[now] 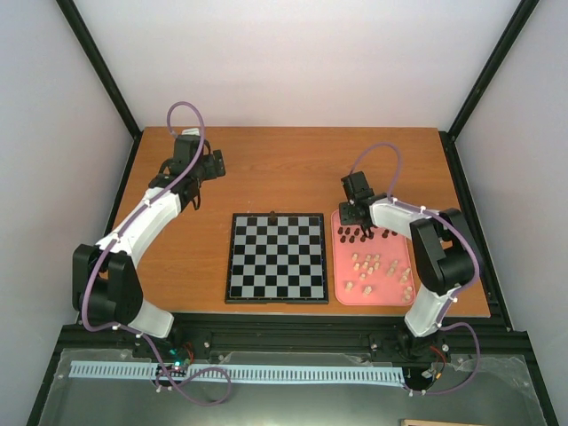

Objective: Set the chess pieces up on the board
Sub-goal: Pick up the chess piece from the storage box.

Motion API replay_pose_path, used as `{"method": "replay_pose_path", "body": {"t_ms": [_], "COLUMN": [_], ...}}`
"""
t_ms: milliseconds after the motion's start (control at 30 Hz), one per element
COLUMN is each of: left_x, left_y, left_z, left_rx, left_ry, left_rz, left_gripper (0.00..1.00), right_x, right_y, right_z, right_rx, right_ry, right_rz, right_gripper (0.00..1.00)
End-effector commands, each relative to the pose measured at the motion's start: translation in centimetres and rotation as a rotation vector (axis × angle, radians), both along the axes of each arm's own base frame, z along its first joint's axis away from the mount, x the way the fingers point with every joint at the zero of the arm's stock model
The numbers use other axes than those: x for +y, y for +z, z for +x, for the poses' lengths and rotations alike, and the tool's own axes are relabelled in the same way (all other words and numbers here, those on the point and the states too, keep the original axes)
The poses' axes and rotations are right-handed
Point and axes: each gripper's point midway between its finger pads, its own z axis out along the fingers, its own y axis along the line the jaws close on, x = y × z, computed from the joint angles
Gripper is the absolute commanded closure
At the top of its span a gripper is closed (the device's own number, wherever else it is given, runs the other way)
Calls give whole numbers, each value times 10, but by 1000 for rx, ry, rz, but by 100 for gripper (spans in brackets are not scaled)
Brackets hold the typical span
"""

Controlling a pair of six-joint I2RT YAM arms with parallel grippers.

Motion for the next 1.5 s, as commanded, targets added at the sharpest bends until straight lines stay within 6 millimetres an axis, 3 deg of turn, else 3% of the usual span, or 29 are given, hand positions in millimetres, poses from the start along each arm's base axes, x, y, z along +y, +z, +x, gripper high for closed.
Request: {"method": "replay_pose_path", "body": {"t_ms": [0, 400, 867, 1000, 1167, 1267, 1367, 1467], "left_x": [-2, -2, -3, -2, -2, -2, -2, -1], "left_y": [14, 12, 11, 13, 13, 12, 13, 14], "left_z": [9, 10, 10, 9, 9, 9, 8, 7], "left_rx": [-28, -24, -21, -24, -25, -22, -23, -26], "left_ry": [10, 9, 9, 10, 13, 13, 13, 15], "left_rz": [-9, -11, -12, -11, -9, -9, -9, -8], "left_gripper": [0, 0, 0, 0, 0, 0, 0, 0], "right_x": [0, 1, 1, 8, 25, 47, 80, 115], "right_y": [8, 11, 20, 40, 85, 106, 116, 113], "right_z": [14, 18, 17, 19, 16, 10, 3, -2], "right_rx": [-37, -49, -57, -108, -219, -256, -267, -255], "right_ry": [-10, -10, -18, 4, 70, 137, 219, 291], "right_rz": [22, 26, 41, 79, 169, 204, 226, 232], "right_gripper": [63, 64, 88, 90, 90, 90, 90, 90]}}
